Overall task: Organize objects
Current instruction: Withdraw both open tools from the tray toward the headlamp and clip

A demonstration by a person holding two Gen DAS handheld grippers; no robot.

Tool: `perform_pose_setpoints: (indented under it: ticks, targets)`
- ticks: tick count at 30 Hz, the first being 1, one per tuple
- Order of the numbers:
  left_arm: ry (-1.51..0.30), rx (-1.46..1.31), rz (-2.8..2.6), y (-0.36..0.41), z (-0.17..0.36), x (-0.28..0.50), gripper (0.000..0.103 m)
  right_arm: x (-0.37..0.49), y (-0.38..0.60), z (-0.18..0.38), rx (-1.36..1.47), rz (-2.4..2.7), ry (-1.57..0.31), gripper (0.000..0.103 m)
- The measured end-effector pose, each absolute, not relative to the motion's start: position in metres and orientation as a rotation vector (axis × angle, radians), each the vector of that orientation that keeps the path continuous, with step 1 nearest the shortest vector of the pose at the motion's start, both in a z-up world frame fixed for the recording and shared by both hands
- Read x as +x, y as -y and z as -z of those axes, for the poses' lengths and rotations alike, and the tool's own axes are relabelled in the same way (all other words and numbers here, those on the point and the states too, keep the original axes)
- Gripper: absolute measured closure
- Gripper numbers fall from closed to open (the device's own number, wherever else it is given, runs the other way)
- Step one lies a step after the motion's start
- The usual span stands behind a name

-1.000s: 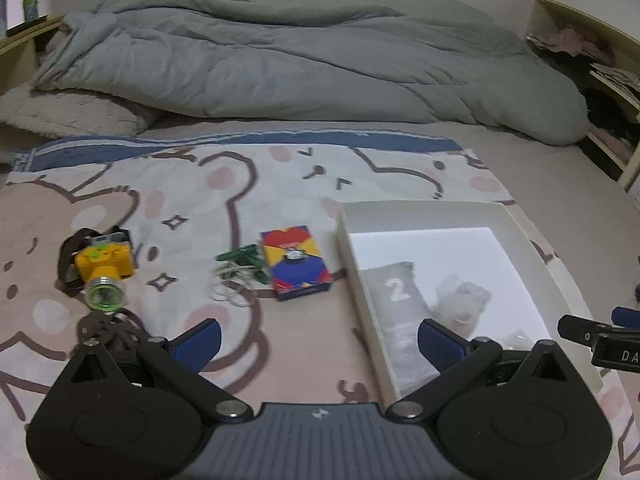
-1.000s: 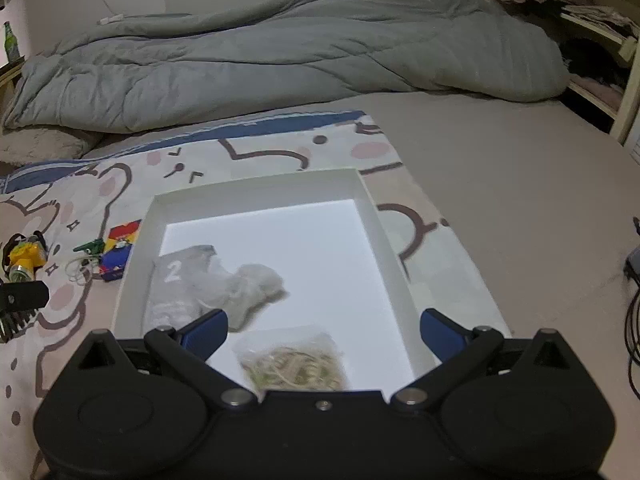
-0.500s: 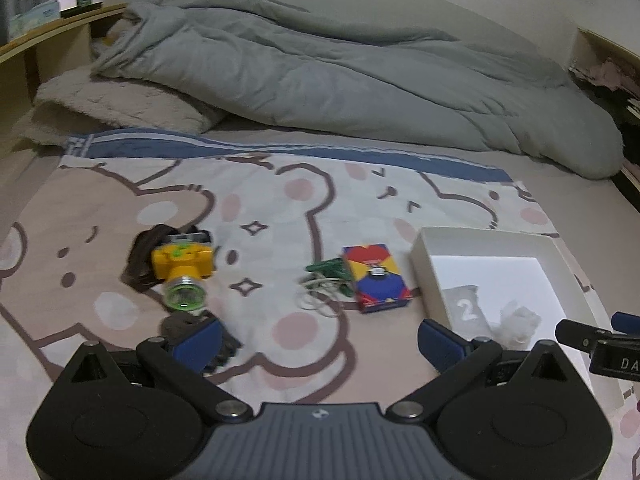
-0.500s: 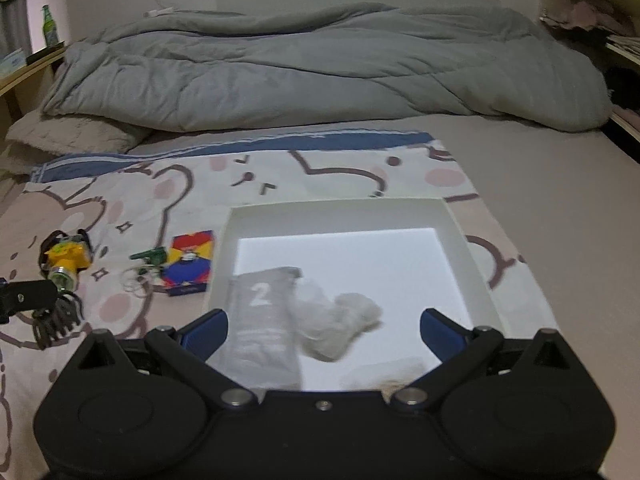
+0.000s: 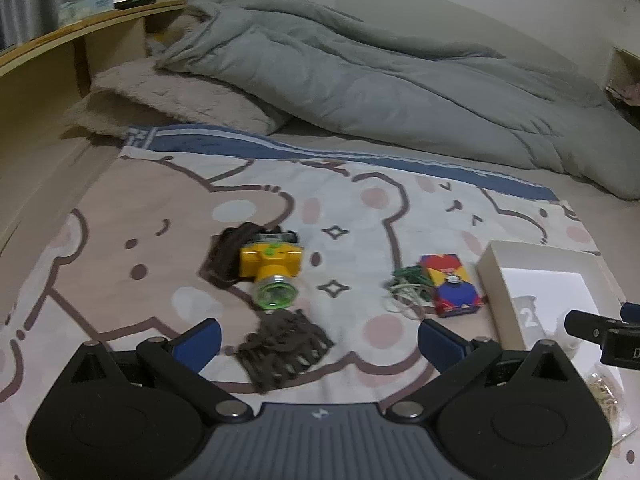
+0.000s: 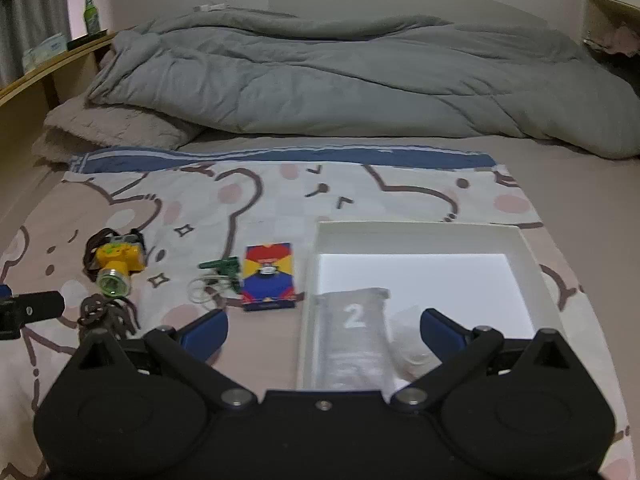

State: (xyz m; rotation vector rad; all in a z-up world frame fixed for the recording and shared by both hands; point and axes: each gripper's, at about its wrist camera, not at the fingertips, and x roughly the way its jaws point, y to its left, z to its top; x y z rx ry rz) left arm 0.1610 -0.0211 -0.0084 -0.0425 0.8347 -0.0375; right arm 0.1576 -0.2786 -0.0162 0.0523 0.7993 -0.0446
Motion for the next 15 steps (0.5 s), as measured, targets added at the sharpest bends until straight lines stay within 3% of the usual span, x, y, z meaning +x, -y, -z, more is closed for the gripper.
perform_pose_setpoints:
  ticks: [15]
  targets:
    - [-0.834, -0.024, -0.062, -0.017, 0.016, 0.169, 0.0, 0.171, 0.234, 0.016, 0.036, -0.018, -0.803, 0.0]
